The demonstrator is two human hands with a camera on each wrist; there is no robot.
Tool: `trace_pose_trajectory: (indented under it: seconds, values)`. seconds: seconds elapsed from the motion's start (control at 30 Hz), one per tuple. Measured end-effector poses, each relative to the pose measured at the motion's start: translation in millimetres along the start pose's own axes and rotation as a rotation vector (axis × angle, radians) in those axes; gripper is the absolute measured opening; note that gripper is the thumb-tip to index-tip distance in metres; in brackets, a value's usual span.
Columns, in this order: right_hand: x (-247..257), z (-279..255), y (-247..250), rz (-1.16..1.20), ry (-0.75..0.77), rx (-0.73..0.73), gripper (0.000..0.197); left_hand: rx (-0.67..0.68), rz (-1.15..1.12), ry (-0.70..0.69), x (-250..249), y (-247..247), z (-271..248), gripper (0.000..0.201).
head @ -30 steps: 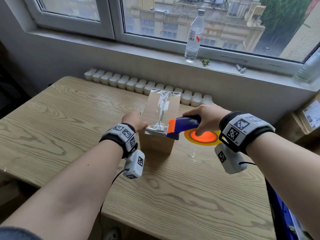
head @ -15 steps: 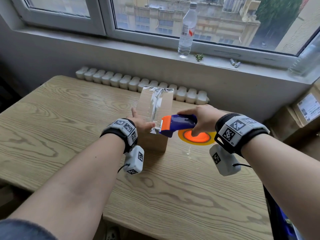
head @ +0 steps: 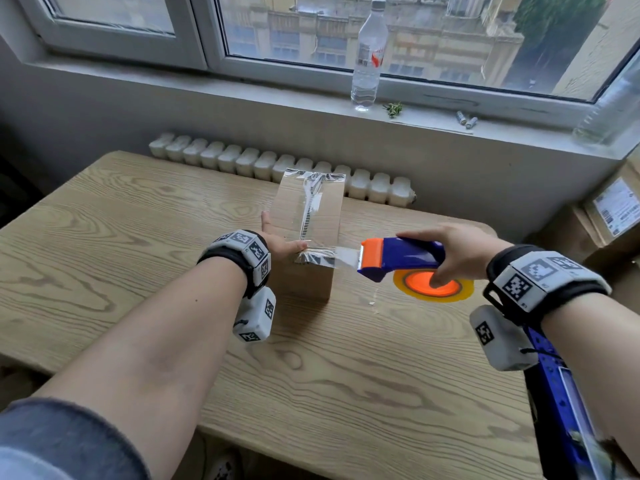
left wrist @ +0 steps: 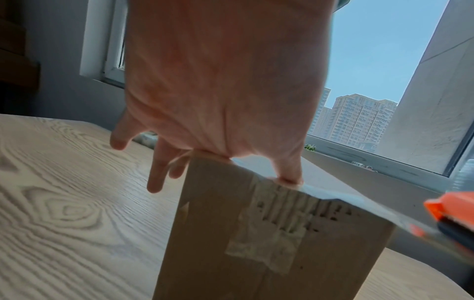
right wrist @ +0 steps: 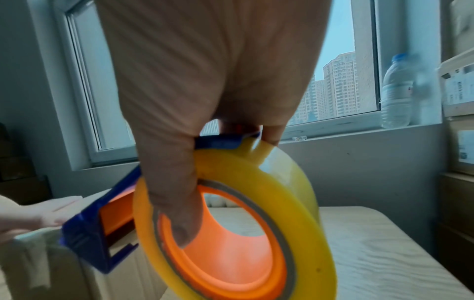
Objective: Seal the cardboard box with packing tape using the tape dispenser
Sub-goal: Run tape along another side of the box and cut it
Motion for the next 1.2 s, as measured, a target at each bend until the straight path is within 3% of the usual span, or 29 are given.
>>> trace_pose_trajectory:
  seconds: [0.13, 0.57, 0.73, 0.87, 0.97, 1.03, 1.1, 1.2]
  values:
    - [7.5, 10.9, -26.2, 0.009, 0.018, 0.065, 0.093, -0.03, -0.062, 0.014, -2.5, 2.8, -7.6, 0.118]
    - [37.1, 43.9, -46.3, -0.05, 0.053, 0.108, 0.088, -0.004, 0.091, 0.041, 5.4, 2.2, -4.3, 0.122]
    - [38.6, 41.4, -46.6, 0.022, -0.013, 0.188, 0.058, -0.006, 0.124, 0.019, 2.4, 3.5, -4.1, 0.122]
    - [28.8, 39.9, -61.2, 0.063, -0.079, 0.235, 0.045, 0.029, 0.149, 0.034, 4.5, 0.4, -2.0, 0.142]
    - [19.6, 38.5, -79.4, -0.058, -0.079, 0.274, 0.038, -0.026, 0.139, 0.044, 4.5, 4.8, -5.7, 0.124]
    - [6.5, 39.7, -88.3, -0.074, -0.112, 0.242, 0.035, -0.029, 0.161, 0.04, 5.1, 5.6, -7.2, 0.125]
    - [-10.1, 42.1, -90.2, -0.039, -0.186, 0.154, 0.035, -0.02, 0.161, 0.036, 5.4, 4.1, -8.4, 0.129]
    - [-29.8, 43.9, -102.4, 0.093, -0.329, 0.112, 0.033, -0.065, 0.088, 0.036, 2.6, 7.1, -16.3, 0.114]
Point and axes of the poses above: each hand's wrist, its own z-axis towards the middle knuckle, its own y-axis out of the back of the hand, x = y × z, the point moved 10 cm from there along z, towards the middle knuckle, and after that the axes turned 13 degrees about -x, right-handed, at the moved point
